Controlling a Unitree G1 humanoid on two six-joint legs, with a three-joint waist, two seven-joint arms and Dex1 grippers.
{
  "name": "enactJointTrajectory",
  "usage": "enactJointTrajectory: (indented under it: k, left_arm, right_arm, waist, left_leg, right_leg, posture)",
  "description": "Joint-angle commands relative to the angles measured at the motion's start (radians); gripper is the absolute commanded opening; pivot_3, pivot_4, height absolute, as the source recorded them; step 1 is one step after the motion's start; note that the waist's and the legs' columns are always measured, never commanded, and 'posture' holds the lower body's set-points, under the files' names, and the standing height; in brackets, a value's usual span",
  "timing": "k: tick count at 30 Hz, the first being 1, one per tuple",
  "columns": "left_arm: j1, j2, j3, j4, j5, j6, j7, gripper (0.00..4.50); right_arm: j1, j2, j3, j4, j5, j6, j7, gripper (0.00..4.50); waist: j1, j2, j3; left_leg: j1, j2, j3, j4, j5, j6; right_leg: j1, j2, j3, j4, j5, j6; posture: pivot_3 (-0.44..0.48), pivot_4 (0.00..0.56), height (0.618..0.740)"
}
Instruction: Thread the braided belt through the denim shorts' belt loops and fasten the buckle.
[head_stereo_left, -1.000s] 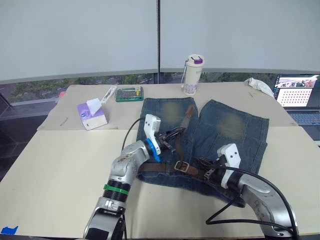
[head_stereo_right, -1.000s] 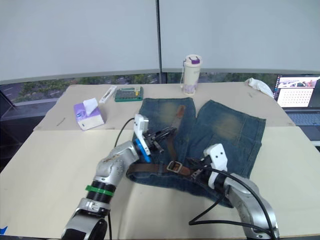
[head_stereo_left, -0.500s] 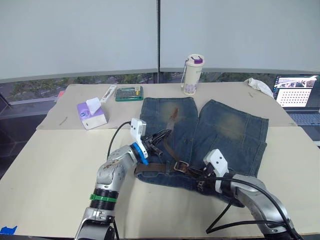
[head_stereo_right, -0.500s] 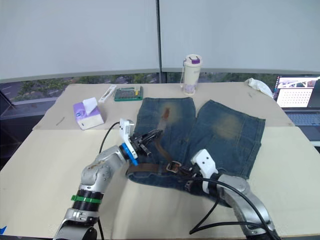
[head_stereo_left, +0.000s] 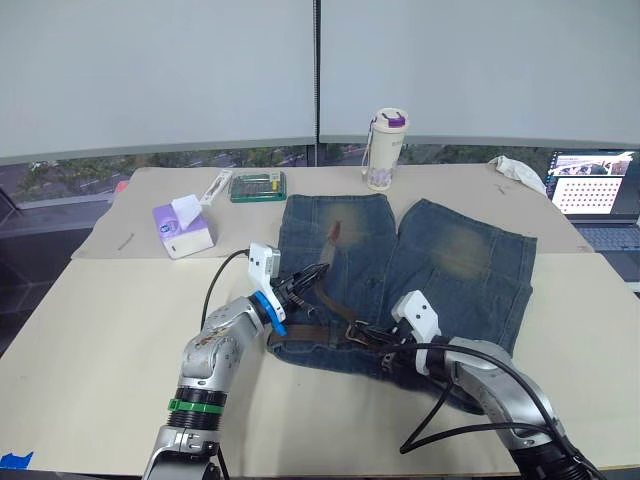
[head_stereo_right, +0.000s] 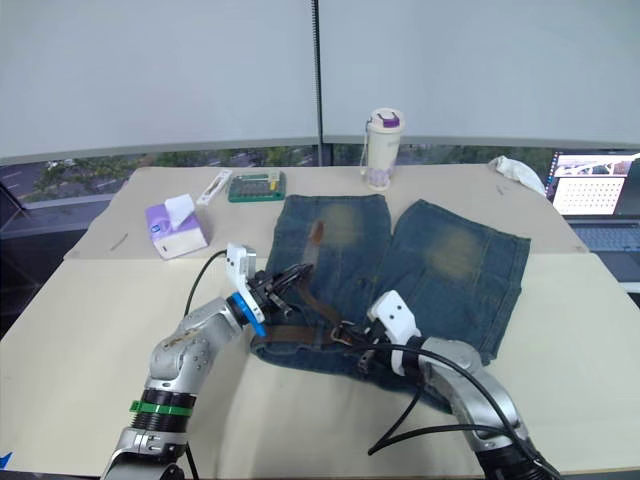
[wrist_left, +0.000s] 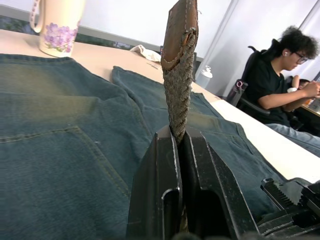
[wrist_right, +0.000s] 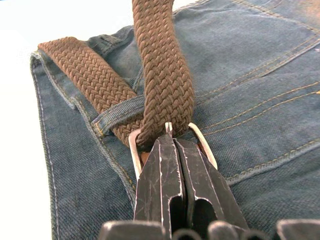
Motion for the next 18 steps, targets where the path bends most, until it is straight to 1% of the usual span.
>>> enactJointTrajectory:
  k: [1,5,18]
  left_arm:
    - [-0.012,0.008,0.031,0.003,0.004,-0.032,0.015,0.00]
    - [-0.011,0.011,0.040,0.017,0.008,-0.044,0.023,0.00]
    - [0.001,0.027,0.057,0.048,0.032,-0.077,0.042,0.00]
  right_arm:
    - [-0.012,-0.003,0.026,0.009,-0.019,-0.036,0.016,0.02]
    - [-0.017,0.006,0.030,0.029,-0.027,-0.043,0.014,0.02]
    - [-0.043,-0.035,0.078,0.098,-0.094,-0.015,0.040,0.02]
  waist:
    - [-0.002,0.000,0.000]
    - [-0.002,0.000,0.000]
    - [-0.002,0.000,0.000]
  left_leg:
    - [0.000,0.000,0.000,0.000,0.000,0.000]
    - [0.000,0.000,0.000,0.000,0.000,0.000]
    - [0.001,0.000,0.000,0.000,0.000,0.000]
  right_leg:
    - [0.000,0.000,0.000,0.000,0.000,0.000]
    - [0.000,0.000,0.000,0.000,0.000,0.000]
    - [0.000,0.000,0.000,0.000,0.000,0.000]
  posture:
    - [0.000,0.150,0.740]
    - [0.000,0.150,0.740]
    - [0.000,0.150,0.740]
